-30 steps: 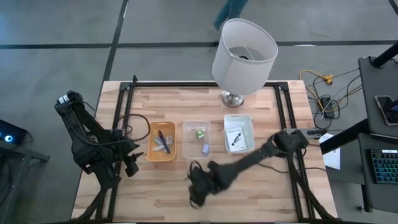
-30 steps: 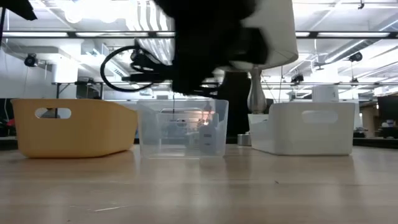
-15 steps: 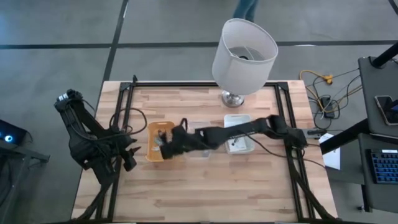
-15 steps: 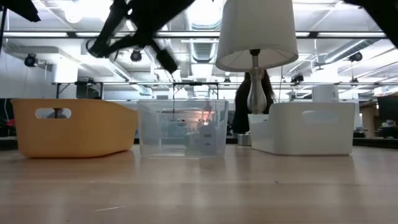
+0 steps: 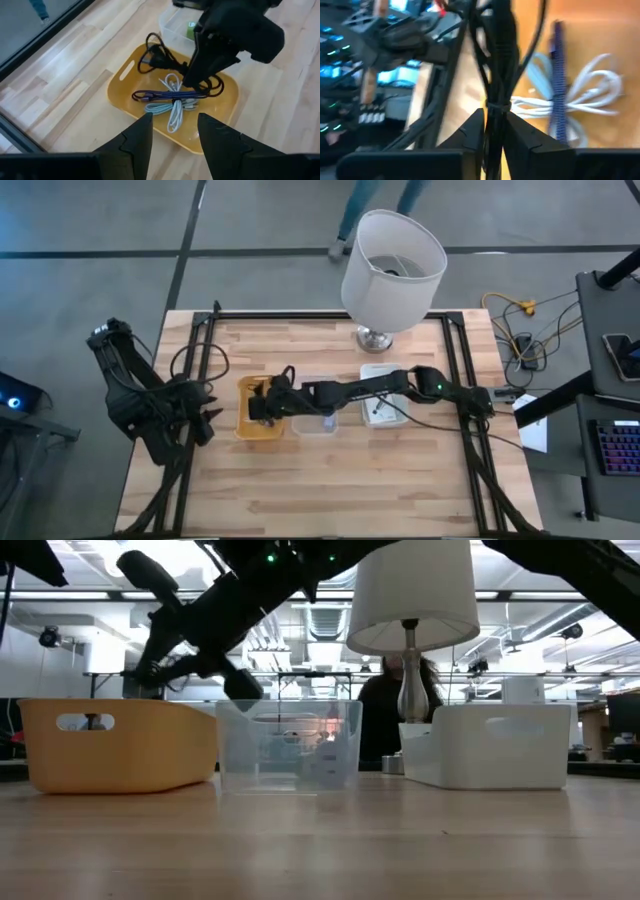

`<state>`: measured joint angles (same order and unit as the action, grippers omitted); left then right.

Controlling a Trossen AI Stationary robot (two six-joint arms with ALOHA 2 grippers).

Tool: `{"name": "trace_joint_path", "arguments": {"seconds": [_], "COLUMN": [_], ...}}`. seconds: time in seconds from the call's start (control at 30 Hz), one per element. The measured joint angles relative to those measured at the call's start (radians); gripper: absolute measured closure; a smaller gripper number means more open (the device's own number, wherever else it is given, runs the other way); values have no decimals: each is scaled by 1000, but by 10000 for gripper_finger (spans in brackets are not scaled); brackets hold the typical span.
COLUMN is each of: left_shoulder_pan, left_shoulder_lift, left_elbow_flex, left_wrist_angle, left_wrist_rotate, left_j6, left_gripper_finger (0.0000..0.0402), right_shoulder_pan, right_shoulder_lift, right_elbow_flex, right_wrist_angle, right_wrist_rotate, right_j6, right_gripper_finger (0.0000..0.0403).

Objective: Pick and place items into bin
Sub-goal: Put the black charger cable into the yellow bin, then return to Home Position

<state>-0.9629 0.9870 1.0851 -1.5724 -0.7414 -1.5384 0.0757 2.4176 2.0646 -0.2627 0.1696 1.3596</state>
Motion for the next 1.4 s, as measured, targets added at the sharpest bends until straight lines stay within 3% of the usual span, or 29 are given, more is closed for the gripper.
{"name": "trace_joint_path", "arguments": {"seconds": [0.37, 0.63, 0.87, 1.1, 1.27, 1.4], "left_shoulder_pan": [1, 1, 1, 1, 2, 22], "left_shoulder_lift": [-72, -85, -71, -88, -180, -279], "left_elbow_flex": [-62, -62, -56, -34, -46, -120], "left_wrist_angle": [1, 8, 90, 190, 347, 654], "left_wrist_rotate": [-7, -36, -81, -104, -215, -264], "left_j6": [0, 0, 6, 37, 179, 441], "left_gripper_finger": [260, 260, 260, 260, 260, 260], "right_shoulder_pan": [6, 16, 74, 144, 165, 196], "right_shoulder_lift": [2, 3, 0, -137, -244, -334], "right_elbow_flex": [76, 161, 294, 274, 258, 195], "right_wrist_angle": [-89, -263, -508, -631, -708, -662], "right_wrist_rotate": [43, 69, 93, 148, 143, 102], "right_j6": [-98, -148, -285, -425, -563, -647], "right_gripper_finger": [280, 241, 230, 238, 239, 239]}}
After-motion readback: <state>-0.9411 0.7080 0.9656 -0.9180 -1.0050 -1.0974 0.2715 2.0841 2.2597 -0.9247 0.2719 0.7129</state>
